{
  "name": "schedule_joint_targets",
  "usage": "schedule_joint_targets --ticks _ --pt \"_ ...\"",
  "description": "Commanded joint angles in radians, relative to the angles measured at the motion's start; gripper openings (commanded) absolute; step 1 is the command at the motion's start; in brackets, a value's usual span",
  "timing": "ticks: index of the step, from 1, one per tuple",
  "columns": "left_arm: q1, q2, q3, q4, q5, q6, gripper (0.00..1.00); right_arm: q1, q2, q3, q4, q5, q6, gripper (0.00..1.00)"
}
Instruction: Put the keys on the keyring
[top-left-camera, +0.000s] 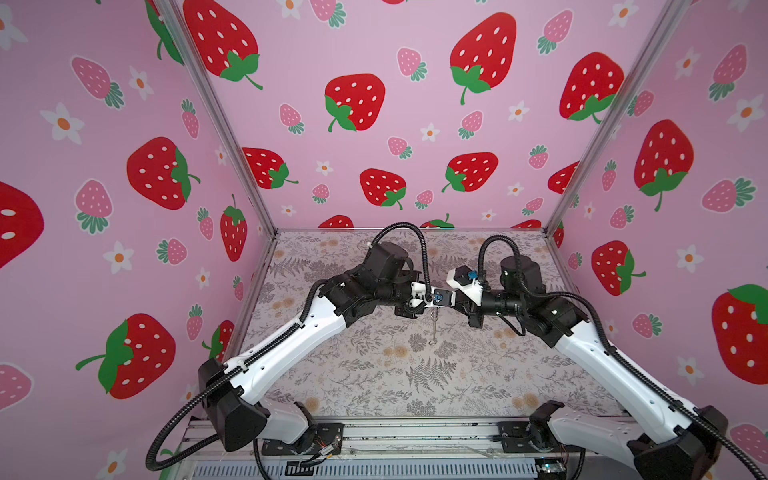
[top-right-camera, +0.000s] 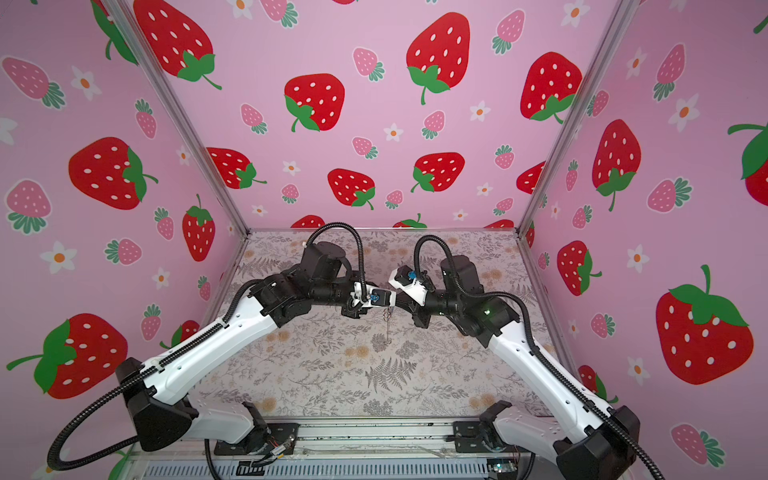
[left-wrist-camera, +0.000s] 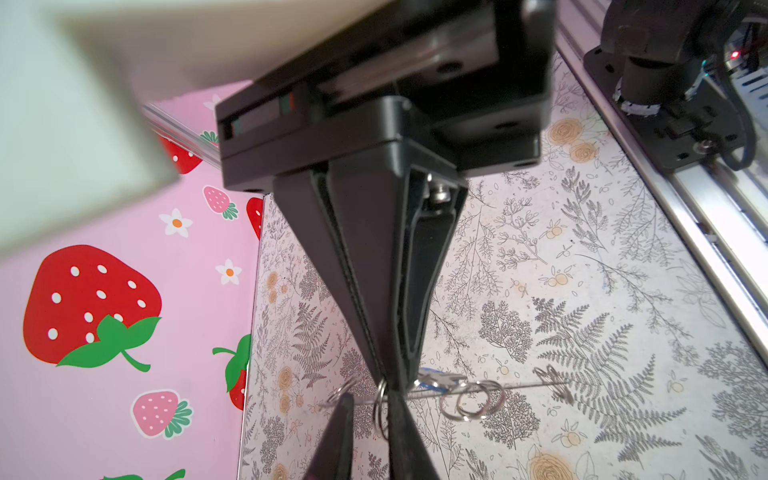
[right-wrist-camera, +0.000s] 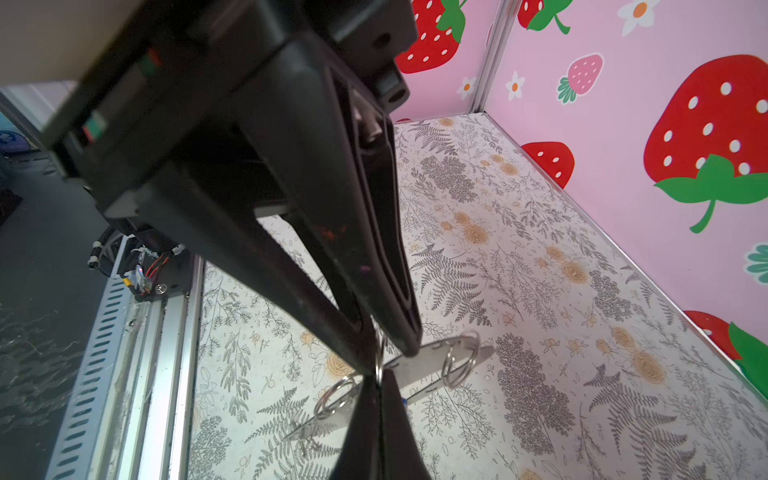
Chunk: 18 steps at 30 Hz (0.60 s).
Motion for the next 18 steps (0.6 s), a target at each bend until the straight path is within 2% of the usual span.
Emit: schedule_joint_targets --ticks 1,6,9,15,18 --pt "-0.006 0.018 0.038 -0.058 0.026 0.027 0.20 -0.002 -0.040 0.021 0.068 0.003 -0.059 0.00" --pt "-0.003 0.019 0.032 -0.050 0.035 0.011 0.21 -0.002 -0.062 -0.009 0.111 0.020 -0.060 0.00" --pt "-0.001 0.020 0.031 -0.046 0.048 0.008 0.18 -0.002 -0.077 -0.034 0.155 0.011 -0.042 0.00" --pt "-0.001 0.015 0.032 -0.031 0.076 -0.006 0.17 -0.002 -0.064 -0.037 0.135 -0.004 -0.056 0.00" --pt "-0.002 0.014 0.035 -0.031 0.094 -0.014 0.08 -0.002 -0.066 -0.041 0.141 0.000 -0.060 0.00"
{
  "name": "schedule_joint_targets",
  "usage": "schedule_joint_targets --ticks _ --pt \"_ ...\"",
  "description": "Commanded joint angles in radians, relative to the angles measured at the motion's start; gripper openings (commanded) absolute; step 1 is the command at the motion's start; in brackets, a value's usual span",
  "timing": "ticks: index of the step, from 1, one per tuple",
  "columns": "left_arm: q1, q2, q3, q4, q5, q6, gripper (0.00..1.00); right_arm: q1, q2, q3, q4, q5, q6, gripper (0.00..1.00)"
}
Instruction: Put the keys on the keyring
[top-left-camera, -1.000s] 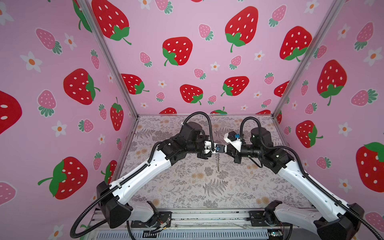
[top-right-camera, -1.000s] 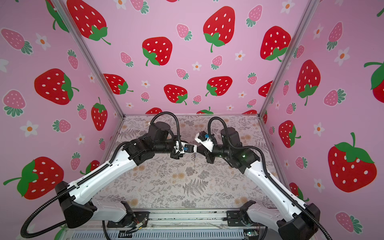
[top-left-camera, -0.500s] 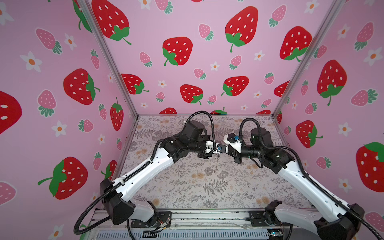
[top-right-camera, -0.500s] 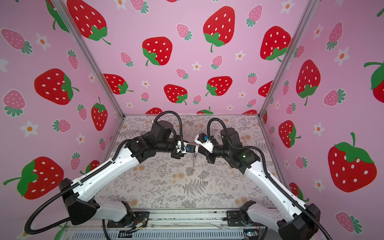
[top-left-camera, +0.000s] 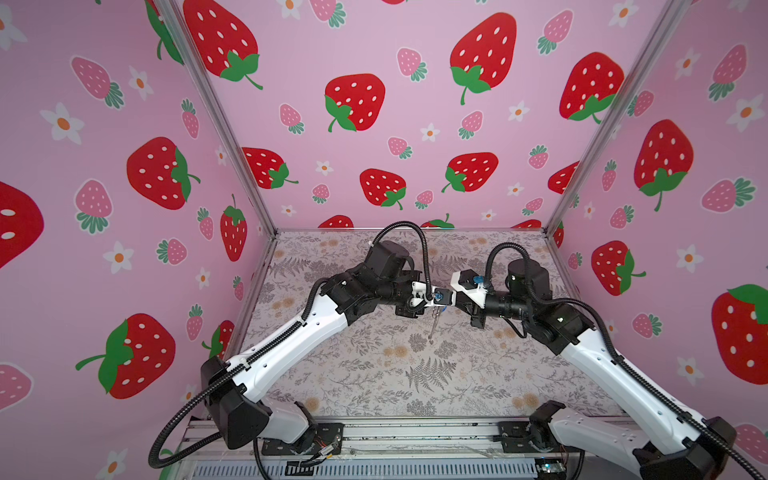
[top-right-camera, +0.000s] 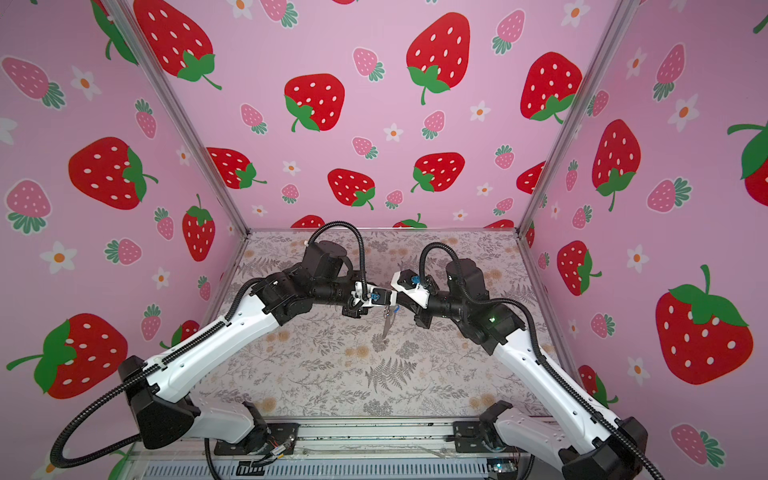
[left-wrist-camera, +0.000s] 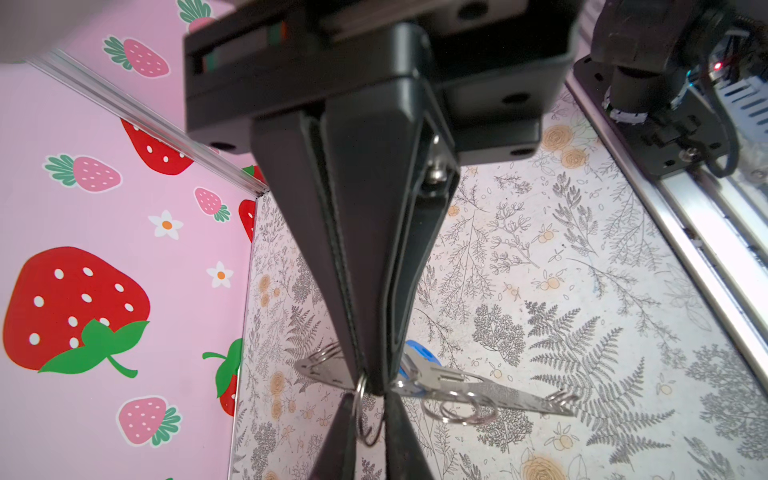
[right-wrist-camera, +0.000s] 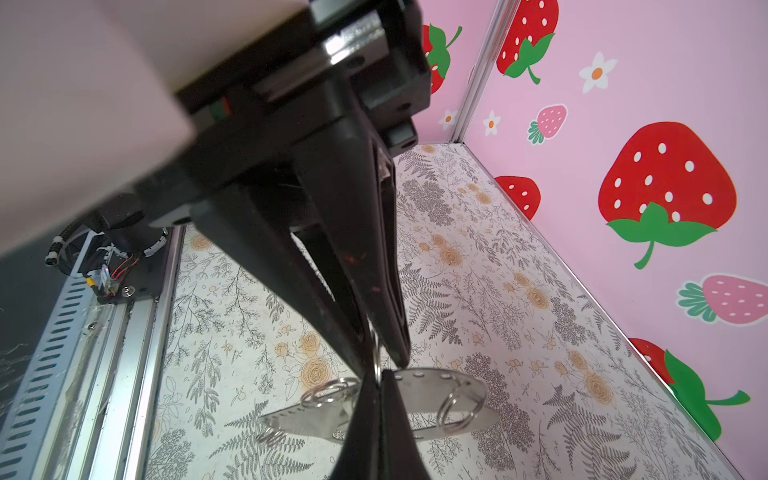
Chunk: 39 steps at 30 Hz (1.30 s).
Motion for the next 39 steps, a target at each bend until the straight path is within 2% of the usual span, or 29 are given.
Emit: schedule_joint_targets --ticks 1,3,5,9,12,15,23,32,39 --pt "-0.005 0.008 0.031 -0.022 0.074 -0.005 0.03 -0.002 -0.013 -0.001 0.069 -0.020 -0.019 0.00" --pt "0.002 0.011 0.033 -0.018 0.091 -0.033 0.00 -0.002 -0.015 -0.004 0.071 -0.002 -0.015 0.00" --pt "0.021 0.012 0.035 -0.016 0.130 -0.069 0.00 -0.002 -0.024 -0.011 0.071 0.027 -0.012 0.08" --pt "0.091 -0.013 -0.020 0.094 0.289 -0.200 0.00 -0.002 -0.066 -0.043 0.097 0.087 -0.001 0.23" --pt "0.119 -0.041 -0.093 0.237 0.390 -0.304 0.00 -0.002 -0.107 -0.080 0.160 0.111 0.034 0.26" --pt "0.131 -0.051 -0.137 0.327 0.442 -0.370 0.00 -0.002 -0.132 -0.107 0.213 0.109 0.066 0.26" --pt "0.137 -0.070 -0.233 0.514 0.501 -0.481 0.00 -0.004 -0.120 -0.102 0.262 0.044 0.107 0.24" --pt "0.137 -0.085 -0.246 0.517 0.489 -0.477 0.00 -0.004 -0.133 -0.118 0.267 -0.006 0.126 0.22" --pt "0.137 -0.084 -0.247 0.512 0.483 -0.475 0.00 -0.004 -0.184 -0.151 0.304 0.024 0.141 0.26"
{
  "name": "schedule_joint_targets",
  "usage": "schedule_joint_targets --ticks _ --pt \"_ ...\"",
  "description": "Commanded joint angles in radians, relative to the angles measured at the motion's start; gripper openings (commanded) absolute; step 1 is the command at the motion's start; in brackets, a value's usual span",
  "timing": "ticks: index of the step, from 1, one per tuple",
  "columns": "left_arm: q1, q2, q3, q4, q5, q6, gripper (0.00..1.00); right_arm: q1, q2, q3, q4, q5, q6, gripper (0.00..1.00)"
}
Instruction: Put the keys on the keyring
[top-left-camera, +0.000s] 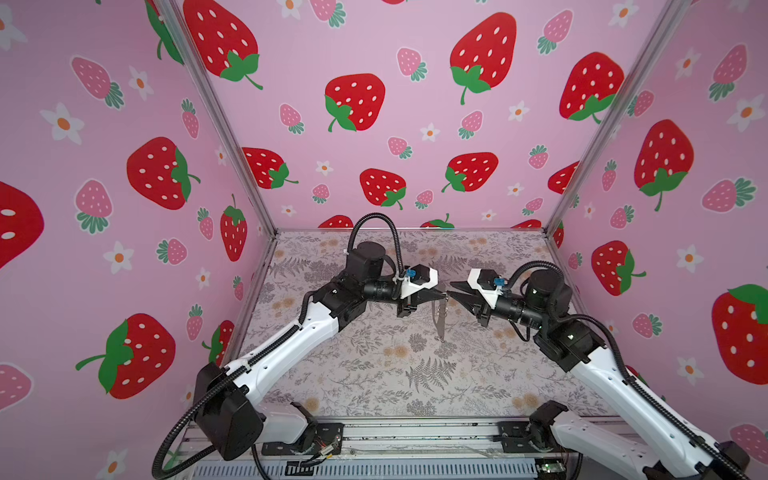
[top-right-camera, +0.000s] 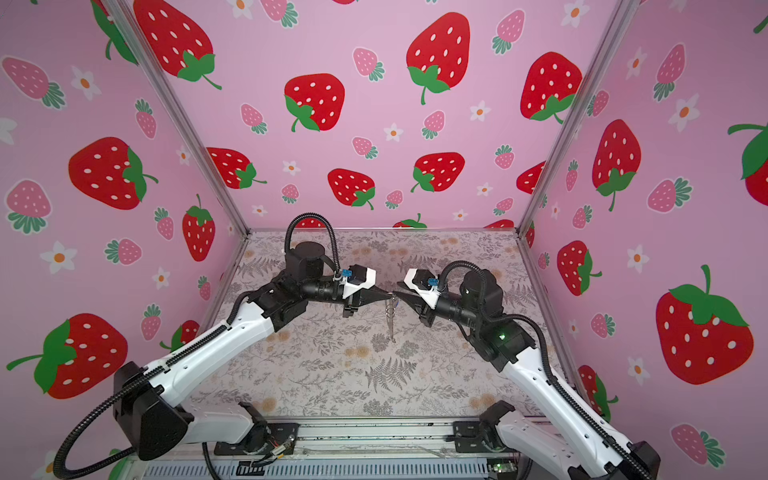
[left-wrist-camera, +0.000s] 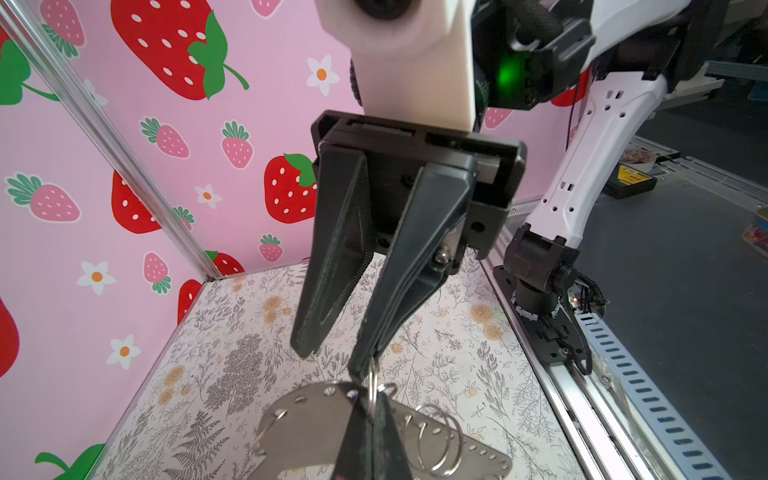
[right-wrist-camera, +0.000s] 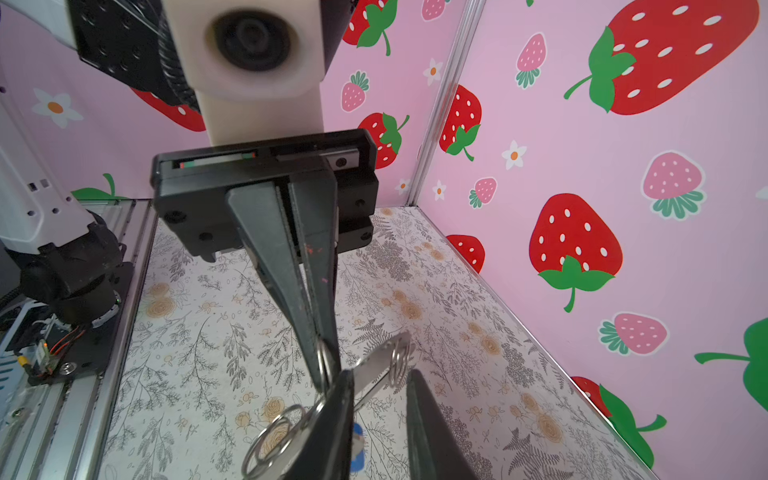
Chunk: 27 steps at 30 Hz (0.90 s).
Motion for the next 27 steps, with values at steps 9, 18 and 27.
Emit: schedule_joint_targets --ticks 9,18,27 --pt "0.003 -0.013 -0.006 0.028 0.000 0.011 0.00 0.001 -0.071 -0.053 0.073 -0.003 0.018 0.31" --pt "0.002 -0.008 0.002 0.024 0.004 0.015 0.00 0.001 -0.032 -0.056 0.066 -0.072 0.015 0.26" --pt "-0.006 -0.012 0.001 0.021 0.011 0.026 0.00 0.001 -0.006 -0.045 0.079 -0.066 0.021 0.20"
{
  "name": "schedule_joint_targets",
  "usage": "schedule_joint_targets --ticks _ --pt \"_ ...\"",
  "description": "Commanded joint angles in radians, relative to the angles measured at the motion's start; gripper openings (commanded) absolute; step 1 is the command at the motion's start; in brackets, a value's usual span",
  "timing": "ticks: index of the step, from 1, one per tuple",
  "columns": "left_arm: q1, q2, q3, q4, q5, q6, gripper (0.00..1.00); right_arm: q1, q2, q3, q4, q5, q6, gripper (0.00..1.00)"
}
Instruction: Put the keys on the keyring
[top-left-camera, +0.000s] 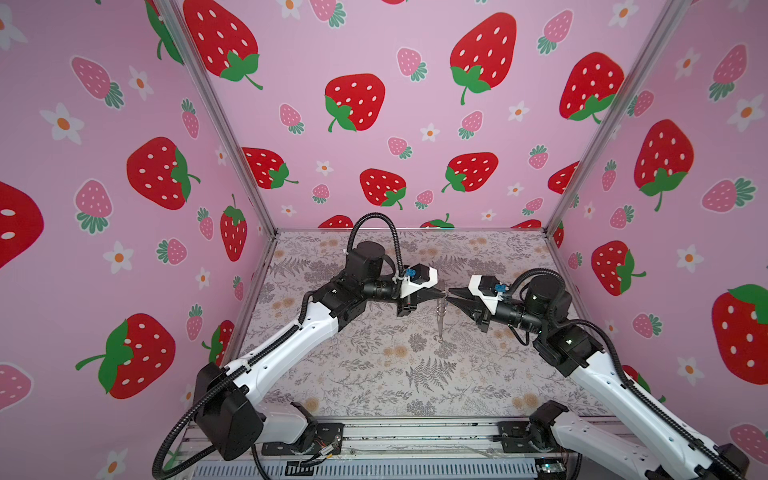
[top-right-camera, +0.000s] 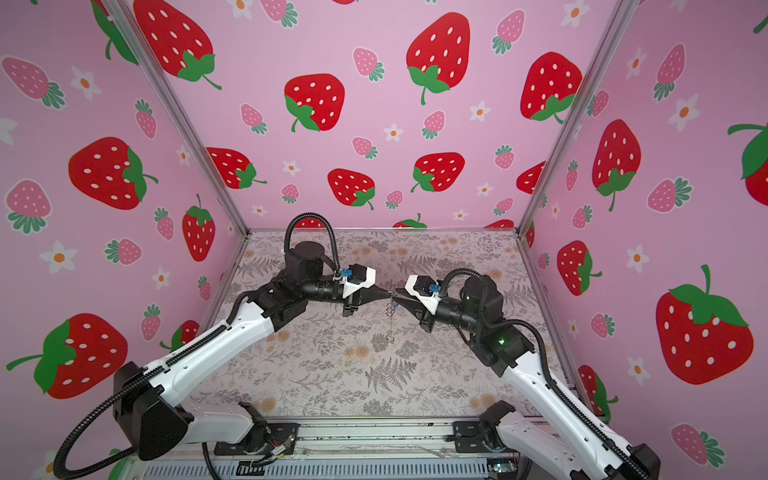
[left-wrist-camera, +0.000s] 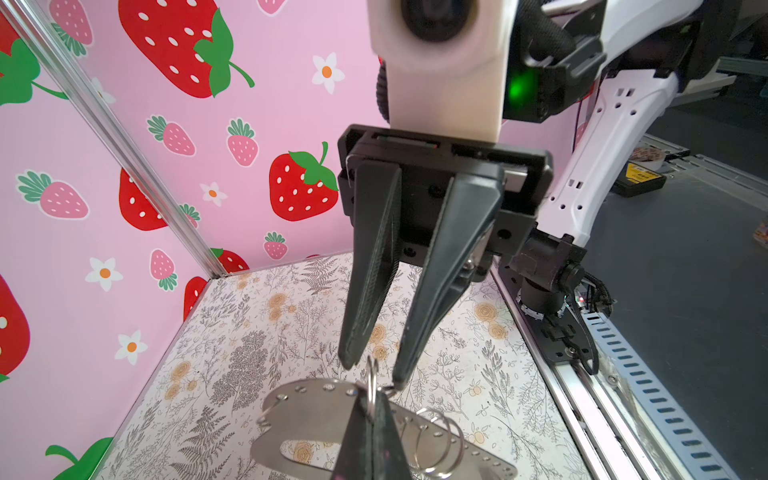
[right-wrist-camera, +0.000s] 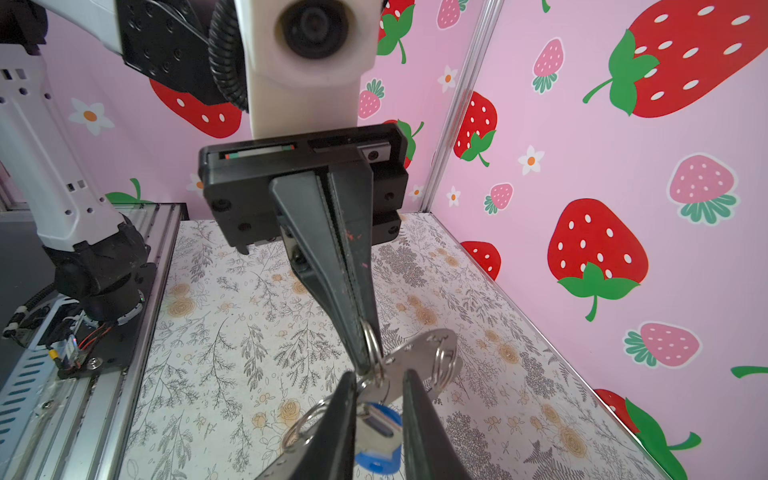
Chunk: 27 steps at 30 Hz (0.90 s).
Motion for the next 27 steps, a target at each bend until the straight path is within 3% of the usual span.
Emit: schedule_joint_targets --ticks 1,14,15,17,19,27 --pt "-0.004 -0.011 0.000 0.018 0.022 0.024 0.00 0.000 0.002 0.000 0.034 -0.023 0.003 0.19" --pt "-0.008 -0.003 0.006 -0.003 0.016 0.046 0.00 0.000 0.039 0.000 0.024 -0.044 0.004 0.00" --pt "-0.009 -0.003 0.009 -0.013 0.008 0.052 0.03 0.000 0.041 0.004 0.009 -0.044 -0.002 0.00" --pt "-0.009 -0.007 0.024 -0.062 -0.039 0.090 0.26 0.000 0.042 0.014 -0.022 -0.029 -0.005 0.00" --pt "-0.009 -0.019 0.036 -0.114 -0.112 0.152 0.38 0.000 0.046 0.030 -0.073 -0.019 -0.023 0.00" --pt "-0.060 -0.004 0.163 -0.378 -0.346 0.421 0.39 0.000 0.069 0.079 -0.228 -0.006 -0.064 0.00"
